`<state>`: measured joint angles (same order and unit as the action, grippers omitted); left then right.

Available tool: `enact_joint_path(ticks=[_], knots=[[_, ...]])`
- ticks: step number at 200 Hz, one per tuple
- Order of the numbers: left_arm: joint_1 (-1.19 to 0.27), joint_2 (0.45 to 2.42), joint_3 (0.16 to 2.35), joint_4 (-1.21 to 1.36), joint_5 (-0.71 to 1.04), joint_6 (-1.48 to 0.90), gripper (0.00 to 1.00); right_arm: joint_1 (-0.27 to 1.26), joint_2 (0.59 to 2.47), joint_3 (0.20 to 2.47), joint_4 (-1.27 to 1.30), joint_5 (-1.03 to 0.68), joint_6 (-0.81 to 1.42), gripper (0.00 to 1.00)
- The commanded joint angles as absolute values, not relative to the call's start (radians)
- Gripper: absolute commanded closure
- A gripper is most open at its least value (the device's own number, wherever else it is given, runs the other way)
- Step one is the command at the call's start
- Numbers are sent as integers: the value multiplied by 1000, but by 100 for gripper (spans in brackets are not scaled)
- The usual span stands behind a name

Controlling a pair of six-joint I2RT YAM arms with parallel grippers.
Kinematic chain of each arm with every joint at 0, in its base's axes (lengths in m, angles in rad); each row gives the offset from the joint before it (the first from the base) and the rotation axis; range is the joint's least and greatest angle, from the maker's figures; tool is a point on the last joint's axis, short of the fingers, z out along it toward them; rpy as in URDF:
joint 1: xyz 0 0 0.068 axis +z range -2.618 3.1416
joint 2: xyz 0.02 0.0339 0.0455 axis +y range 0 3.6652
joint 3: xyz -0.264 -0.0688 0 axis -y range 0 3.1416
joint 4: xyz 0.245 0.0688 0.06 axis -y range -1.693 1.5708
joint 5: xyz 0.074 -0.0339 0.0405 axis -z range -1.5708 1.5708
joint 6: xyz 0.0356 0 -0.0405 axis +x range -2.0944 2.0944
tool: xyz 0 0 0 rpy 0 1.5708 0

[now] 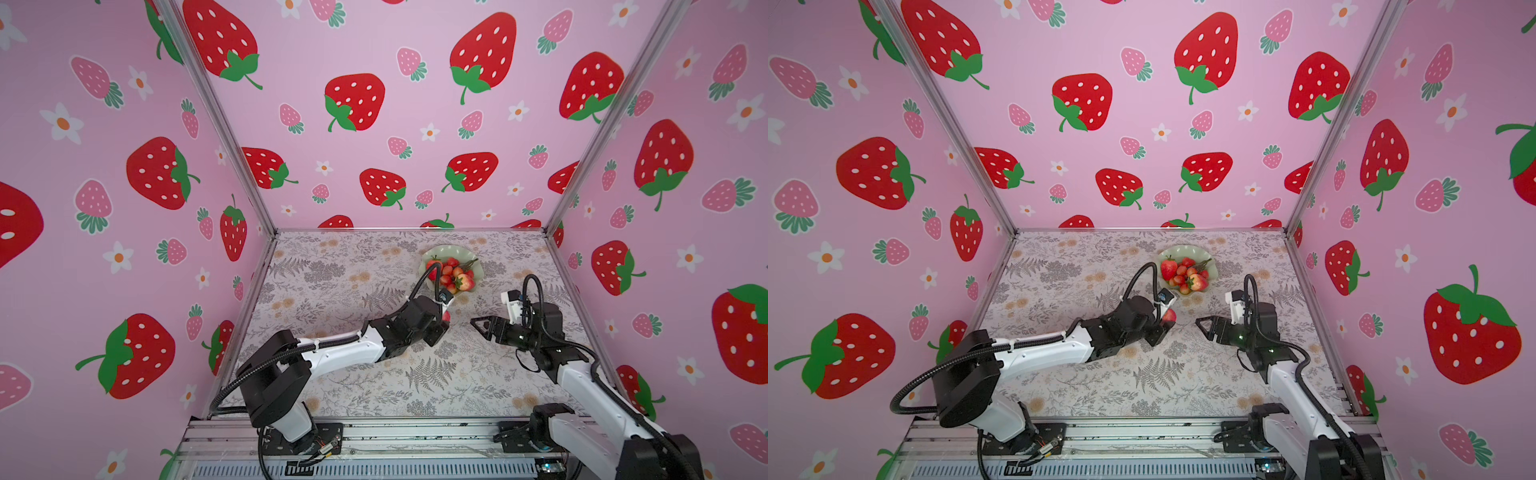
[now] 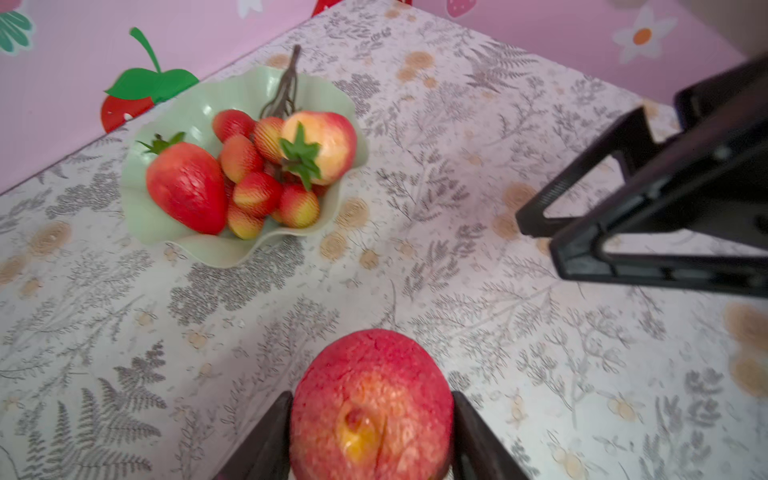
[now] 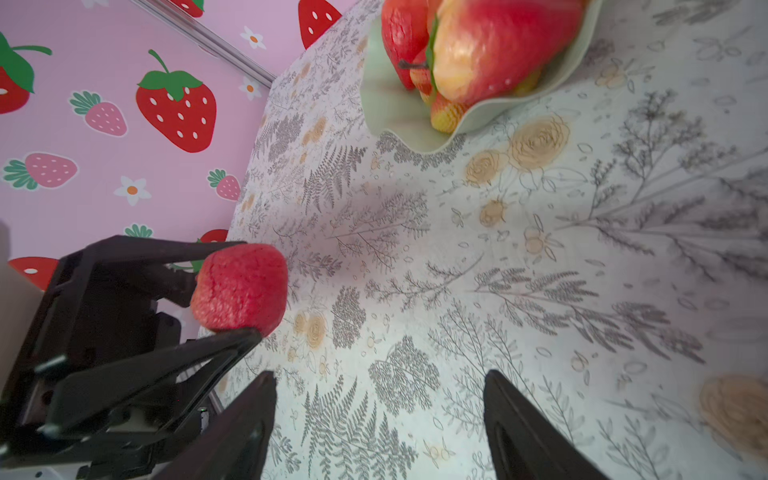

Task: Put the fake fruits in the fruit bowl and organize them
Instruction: 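Grasp the round red fruit with the left gripper and carry it over the bowl, then lower the round fruit into the bowl and open the left gripper, then move the left gripper to the other round red fruit while the right arm shifts inward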

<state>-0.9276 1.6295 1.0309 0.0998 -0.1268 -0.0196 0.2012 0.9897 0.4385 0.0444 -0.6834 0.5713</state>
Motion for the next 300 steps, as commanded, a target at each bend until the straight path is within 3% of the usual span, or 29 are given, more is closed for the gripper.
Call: enact_joint_path(ticks=[1, 61, 146, 194, 257, 300], knots=[[-861, 1711, 1189, 34, -95, 18, 42, 206, 1031, 532, 111, -721, 535, 20], [-781, 2017, 1606, -196, -81, 15, 41, 216, 1076, 607, 134, -734, 559, 21], [-747, 2195, 1786, -244, -115, 2, 41, 218, 1045, 591, 78, -725, 520, 20], [-726, 2221, 1808, -244, -129, -9, 39, 218, 1041, 589, 69, -727, 512, 20], [-726, 2167, 1759, -196, -117, -1, 27, 218, 1046, 585, 77, -732, 515, 20], [-731, 1964, 1581, -145, -197, -34, 27, 252, 1045, 587, 33, -720, 448, 20]])
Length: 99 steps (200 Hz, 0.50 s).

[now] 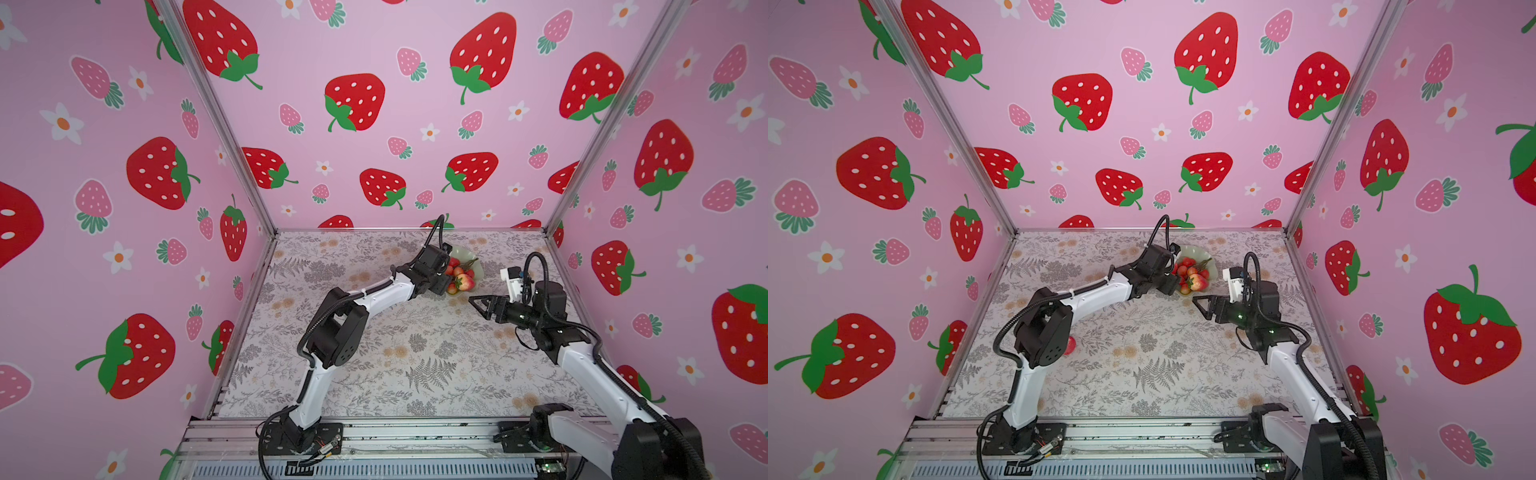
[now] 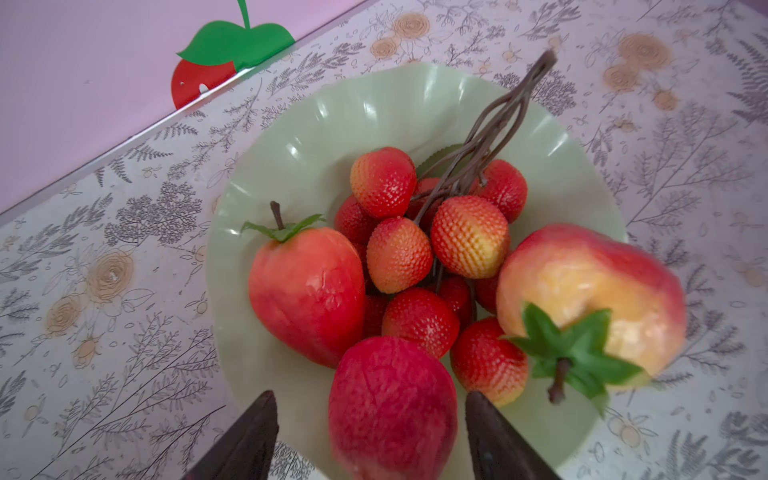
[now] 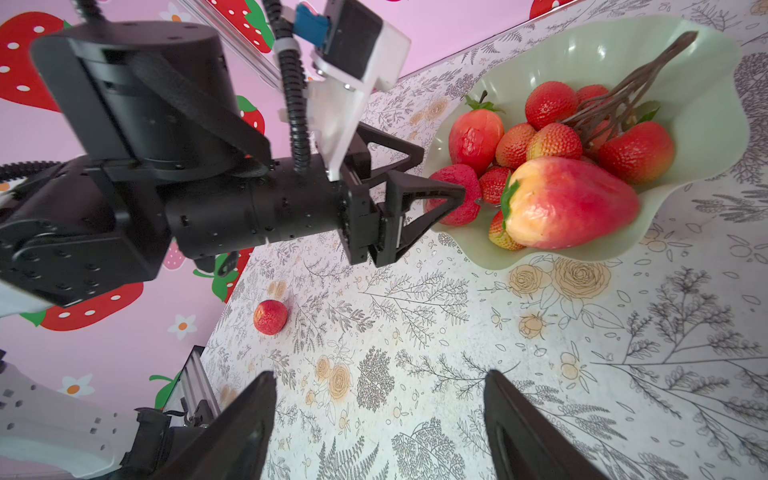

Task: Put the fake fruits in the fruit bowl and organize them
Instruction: 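Move the left gripper to the other round red fruit while the right arm shifts inward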

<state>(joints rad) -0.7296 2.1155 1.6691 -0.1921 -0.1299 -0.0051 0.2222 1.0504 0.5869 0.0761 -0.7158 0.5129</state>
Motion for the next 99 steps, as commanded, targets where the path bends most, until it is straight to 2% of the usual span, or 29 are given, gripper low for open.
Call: enact_joint_path(ticks=[1, 31, 66, 99], knots=[[-731, 1958, 1573, -144, -198, -35, 27, 255, 1045, 586, 31, -719, 446, 20], [-725, 1744, 1366, -194, -299, -99, 26, 333, 1048, 589, 43, -696, 431, 20], [-688, 1555, 1188, -519, -492, -346, 26, 520, 1100, 623, 80, -654, 426, 20], [-637, 1366, 983, -654, -523, -507, 25, 673, 1204, 656, 194, -603, 473, 20]])
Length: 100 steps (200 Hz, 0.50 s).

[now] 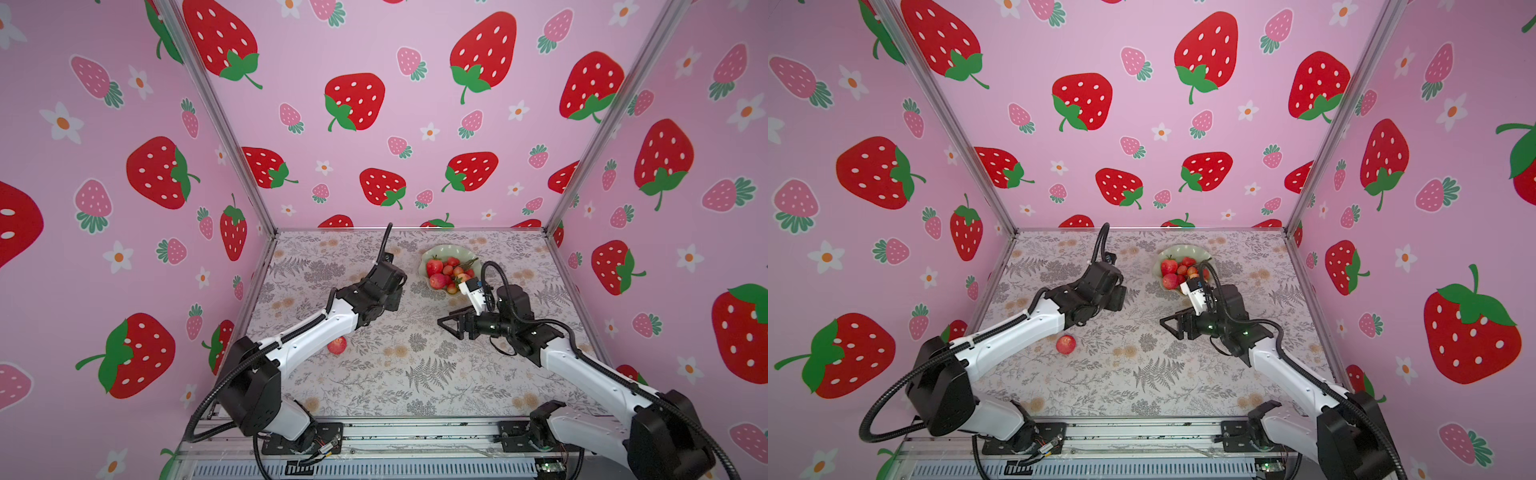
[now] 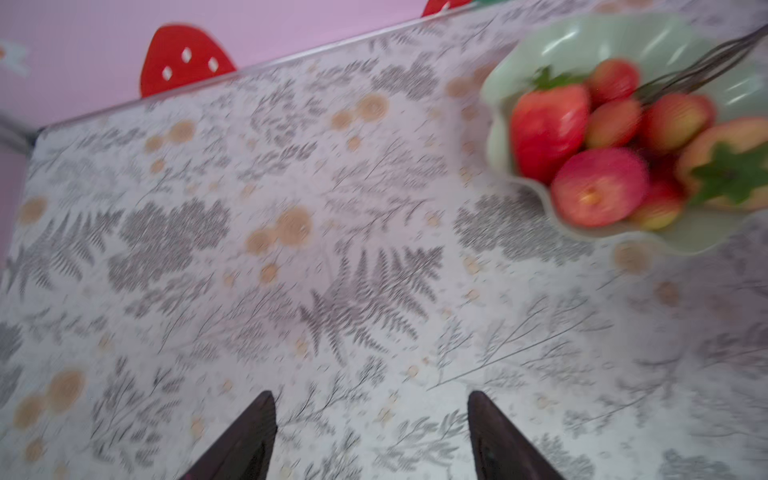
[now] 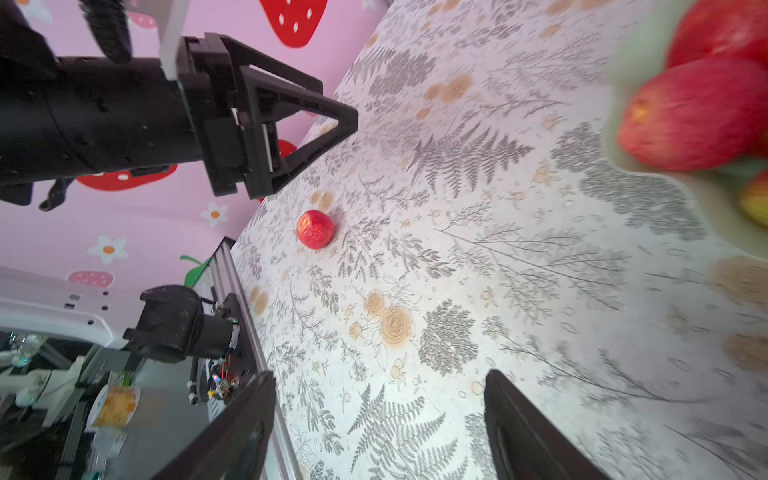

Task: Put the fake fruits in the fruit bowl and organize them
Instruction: 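Move the left gripper to the other round red fruit while the right arm shifts inward, then grasp the second round red fruit with the left gripper and lift it over the bowl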

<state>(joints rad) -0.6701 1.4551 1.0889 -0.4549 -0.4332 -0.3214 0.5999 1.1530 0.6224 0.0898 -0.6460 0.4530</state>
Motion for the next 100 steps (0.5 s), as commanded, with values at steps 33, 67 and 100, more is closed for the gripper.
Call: enact_joint_path(ticks=[33, 67, 100], knots=[[-573, 1292, 879, -743, -482, -608, 25, 788, 1316, 704, 279, -609, 510, 20], [-571, 1295, 825, -780, -481, -665, 24, 843, 1375, 727, 289, -602, 503, 20], [-564, 1298, 786, -730, -462, -669, 24, 844, 1370, 728, 251, -586, 473, 20]])
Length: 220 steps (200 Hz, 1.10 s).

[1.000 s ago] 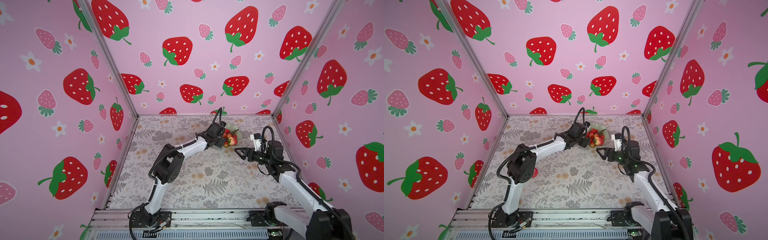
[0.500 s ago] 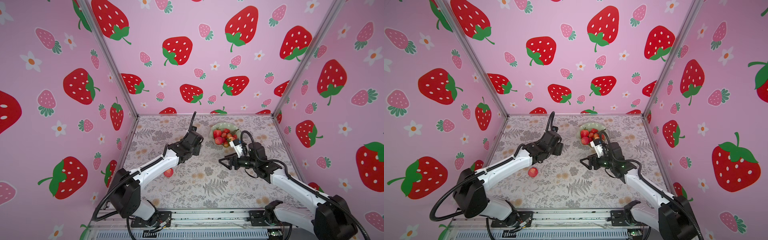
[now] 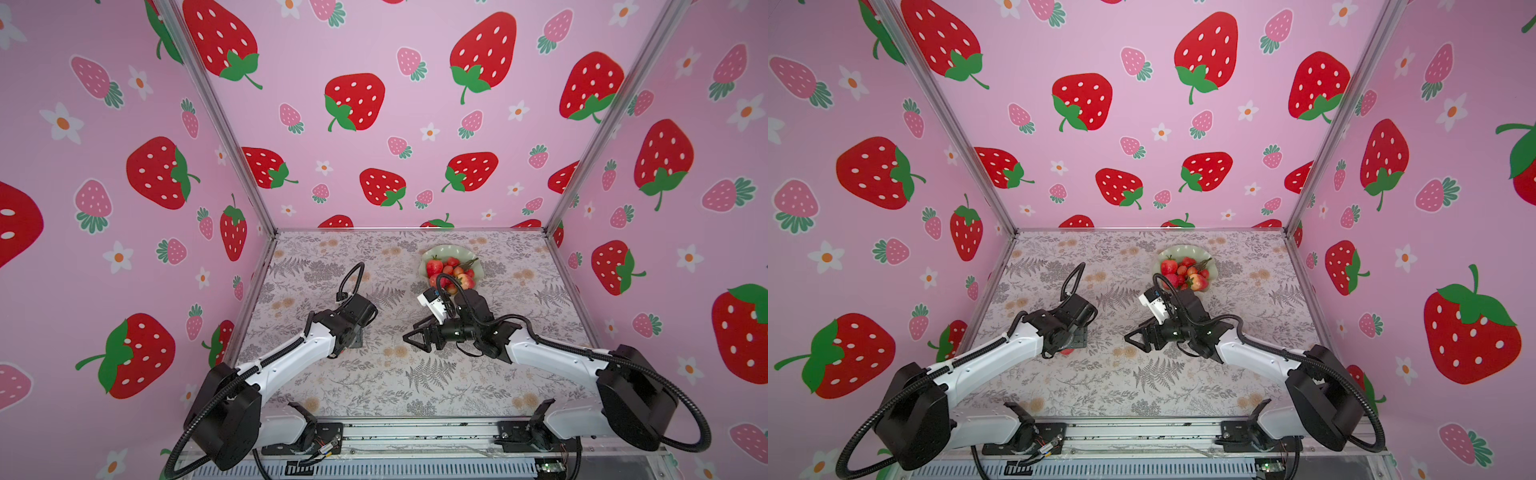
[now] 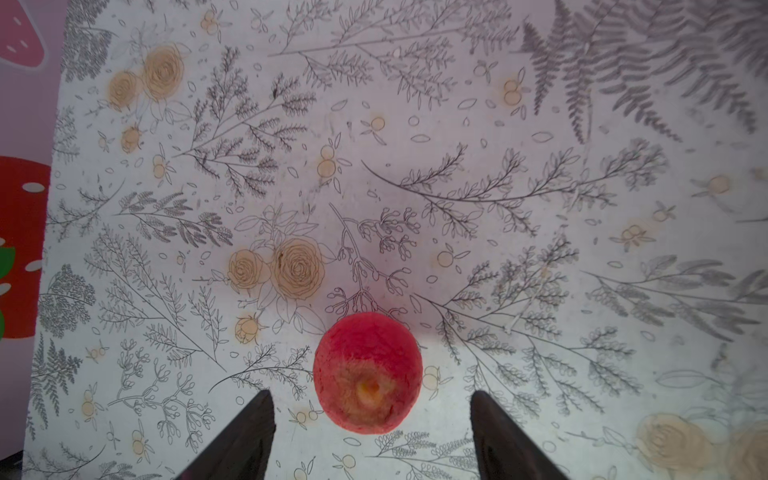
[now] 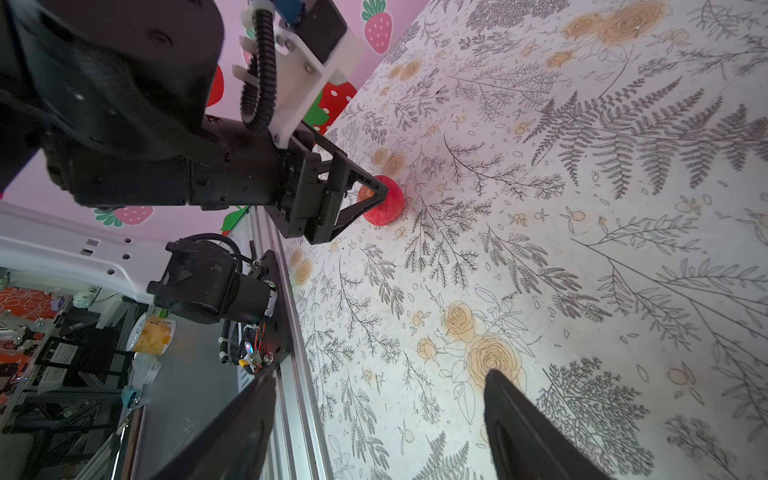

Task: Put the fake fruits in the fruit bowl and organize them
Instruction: 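Grasp the second round red fruit with the left gripper and lift it over the bowl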

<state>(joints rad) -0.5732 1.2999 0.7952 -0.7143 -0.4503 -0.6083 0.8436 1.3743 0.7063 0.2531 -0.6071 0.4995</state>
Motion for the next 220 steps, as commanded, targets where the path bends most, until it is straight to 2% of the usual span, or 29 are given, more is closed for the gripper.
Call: enact_joint_path(ticks=[1, 47, 123, 220], knots=[[-563, 1299, 787, -732, -462, -670, 24, 845, 1369, 728, 250, -585, 473, 20], [-511, 1367, 812, -738, -407, -689, 23, 845, 1357, 721, 238, -579, 466, 20], [-502, 1426, 781, -670, -381, -744, 26, 843, 1346, 715, 221, -571, 456, 20], [-474, 1438, 739, -633, -375, -757, 39, 843, 1347, 717, 216, -571, 448, 20]])
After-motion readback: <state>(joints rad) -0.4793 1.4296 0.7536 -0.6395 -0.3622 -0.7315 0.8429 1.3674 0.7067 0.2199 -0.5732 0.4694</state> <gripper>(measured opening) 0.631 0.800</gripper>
